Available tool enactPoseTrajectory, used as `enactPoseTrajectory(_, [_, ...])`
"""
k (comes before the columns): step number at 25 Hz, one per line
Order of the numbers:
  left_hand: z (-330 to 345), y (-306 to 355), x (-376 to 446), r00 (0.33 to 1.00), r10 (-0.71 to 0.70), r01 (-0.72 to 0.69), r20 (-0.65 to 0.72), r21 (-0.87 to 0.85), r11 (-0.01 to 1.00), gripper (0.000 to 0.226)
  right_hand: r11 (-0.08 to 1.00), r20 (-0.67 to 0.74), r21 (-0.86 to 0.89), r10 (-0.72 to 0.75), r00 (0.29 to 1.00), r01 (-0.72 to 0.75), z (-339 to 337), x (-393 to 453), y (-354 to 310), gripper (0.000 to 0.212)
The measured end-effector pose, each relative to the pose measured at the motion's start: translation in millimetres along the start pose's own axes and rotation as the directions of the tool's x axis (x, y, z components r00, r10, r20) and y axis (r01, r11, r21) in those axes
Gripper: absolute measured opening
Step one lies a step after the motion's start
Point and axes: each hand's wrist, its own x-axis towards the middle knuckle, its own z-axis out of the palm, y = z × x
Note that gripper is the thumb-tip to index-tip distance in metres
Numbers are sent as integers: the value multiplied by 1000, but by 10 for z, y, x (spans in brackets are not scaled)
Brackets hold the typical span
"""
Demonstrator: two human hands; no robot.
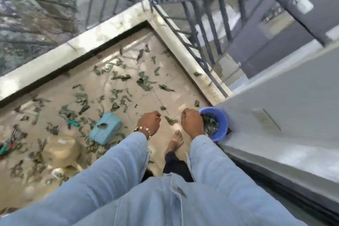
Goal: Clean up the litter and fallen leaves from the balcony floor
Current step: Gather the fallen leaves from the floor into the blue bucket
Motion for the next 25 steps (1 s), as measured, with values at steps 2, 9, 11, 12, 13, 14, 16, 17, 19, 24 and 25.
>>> enactPoseTrajectory(2, [-158, -428, -228, 996, -63, 60, -65, -54, 997, 29, 979, 51, -137, -147, 988, 152, 97, -37, -471, 26])
enactPoseTrajectory(9, [-465, -2494, -1533, 856, -441, 377, -270, -258, 889, 33, 744, 313, -212, -563, 765, 634, 1042, -594, -2544, 28])
enactPoseTrajectory(11, [-442, -3060, -1909, 814, -503, 412, -291, -323, 852, 35, 666, 359, -192, -636, 683, 721, 1421, -800, -3041, 29])
enactPoseTrajectory(12, [-430, -3345, -2107, 783, -546, 445, -297, -345, 826, 34, 621, 378, -194, -667, 642, 759, 1614, -938, -3307, 29])
enactPoseTrajectory(13, [-424, -3609, -2302, 742, -601, 493, -297, -367, 789, 33, 569, 394, -198, -700, 596, 798, 1808, -1076, -3561, 30])
enactPoseTrajectory(14, [-420, -3852, -2494, 692, -661, 545, -292, -390, 742, 32, 514, 420, -210, -721, 552, 831, 1976, -1235, -3813, 30])
enactPoseTrajectory(16, [-368, -4263, -2816, 597, -757, 614, -265, -457, 644, 32, 383, 495, -260, -736, 462, 887, 2265, -1537, -4235, 27])
enactPoseTrajectory(17, [-328, -4433, -2937, 558, -789, 633, -257, -484, 604, 32, 302, 526, -276, -747, 407, 912, 2390, -1658, -4414, 26])
enactPoseTrajectory(19, [-287, -4652, -3106, 494, -832, 659, -253, -515, 548, 30, 222, 559, -239, -765, 321, 945, 2577, -1844, -4681, 29])
enactPoseTrajectory(24, [-276, -5291, -3296, 377, -908, 673, -182, -620, 403, 35, 148, 641, -170, -734, 223, 974, 3083, -2144, -5527, 34])
enactPoseTrajectory(25, [-324, -5448, -3304, 358, -918, 670, -173, -637, 382, 35, 118, 645, -156, -739, 192, 981, 3207, -2146, -5715, 33])
